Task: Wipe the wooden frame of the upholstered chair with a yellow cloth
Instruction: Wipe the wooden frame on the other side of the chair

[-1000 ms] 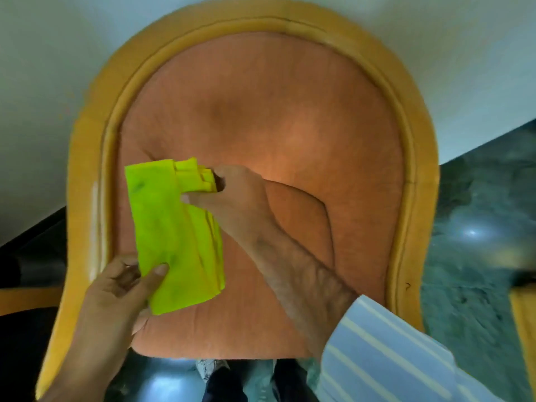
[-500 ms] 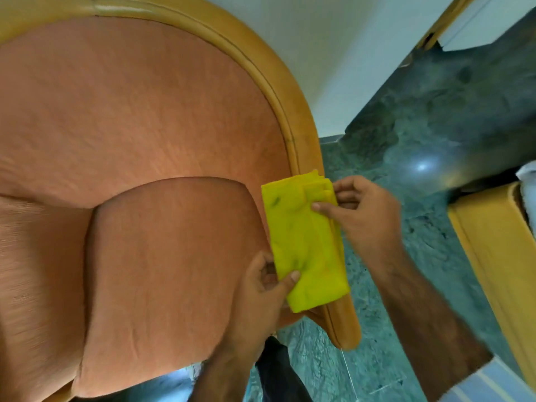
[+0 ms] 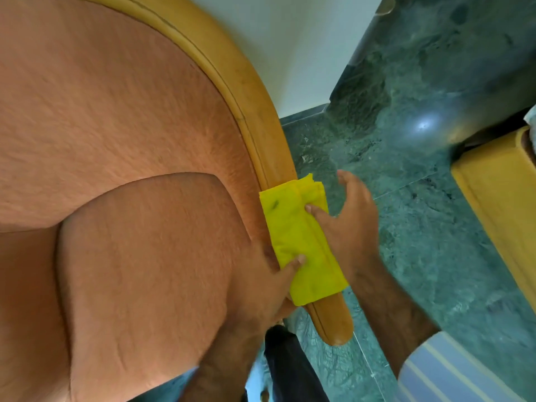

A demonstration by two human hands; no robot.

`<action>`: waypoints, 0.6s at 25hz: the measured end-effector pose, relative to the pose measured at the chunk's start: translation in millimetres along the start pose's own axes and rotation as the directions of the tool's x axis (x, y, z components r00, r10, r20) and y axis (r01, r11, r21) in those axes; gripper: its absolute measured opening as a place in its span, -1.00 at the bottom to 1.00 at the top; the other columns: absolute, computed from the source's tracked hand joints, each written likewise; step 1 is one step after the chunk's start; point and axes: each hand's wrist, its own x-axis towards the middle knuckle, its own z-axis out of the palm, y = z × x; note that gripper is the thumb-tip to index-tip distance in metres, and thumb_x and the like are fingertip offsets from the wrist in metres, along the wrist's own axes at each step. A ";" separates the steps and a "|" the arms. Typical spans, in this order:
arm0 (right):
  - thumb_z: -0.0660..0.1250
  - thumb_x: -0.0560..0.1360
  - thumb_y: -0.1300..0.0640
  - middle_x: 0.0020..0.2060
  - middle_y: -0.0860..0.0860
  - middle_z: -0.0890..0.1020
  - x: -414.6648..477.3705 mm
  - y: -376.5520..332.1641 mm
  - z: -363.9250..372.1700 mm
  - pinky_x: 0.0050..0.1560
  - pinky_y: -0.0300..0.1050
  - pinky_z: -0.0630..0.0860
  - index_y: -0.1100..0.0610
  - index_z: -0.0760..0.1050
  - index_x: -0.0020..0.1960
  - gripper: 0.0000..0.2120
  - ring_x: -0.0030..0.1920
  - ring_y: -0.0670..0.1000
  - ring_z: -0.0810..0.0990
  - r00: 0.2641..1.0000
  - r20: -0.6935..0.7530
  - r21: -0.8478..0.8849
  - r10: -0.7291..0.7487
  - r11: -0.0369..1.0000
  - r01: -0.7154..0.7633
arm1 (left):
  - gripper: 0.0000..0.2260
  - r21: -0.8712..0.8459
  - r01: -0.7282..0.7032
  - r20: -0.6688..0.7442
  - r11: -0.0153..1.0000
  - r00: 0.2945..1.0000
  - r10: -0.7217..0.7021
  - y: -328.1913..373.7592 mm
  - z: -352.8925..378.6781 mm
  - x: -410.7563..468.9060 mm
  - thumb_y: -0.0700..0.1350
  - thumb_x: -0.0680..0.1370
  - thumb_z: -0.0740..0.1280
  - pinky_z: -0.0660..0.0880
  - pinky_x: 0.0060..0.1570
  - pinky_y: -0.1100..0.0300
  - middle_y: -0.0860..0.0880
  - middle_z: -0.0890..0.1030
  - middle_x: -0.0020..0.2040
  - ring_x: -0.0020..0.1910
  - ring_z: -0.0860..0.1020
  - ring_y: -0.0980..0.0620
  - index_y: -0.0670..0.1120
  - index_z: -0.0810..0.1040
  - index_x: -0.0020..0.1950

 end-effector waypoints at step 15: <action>0.26 0.67 -0.16 0.65 0.08 0.22 -58.3 13.8 76.6 0.61 0.14 0.29 0.17 0.18 0.64 -0.32 0.66 0.09 0.16 0.902 0.071 -0.399 -0.427 0.816 0.418 | -0.31 0.893 -0.448 0.234 0.034 0.529 0.816 109.7 -85.9 186.3 0.24 0.71 -0.21 -0.01 0.63 -0.26 -0.15 0.31 0.64 0.67 0.15 -0.14 -0.19 0.21 0.65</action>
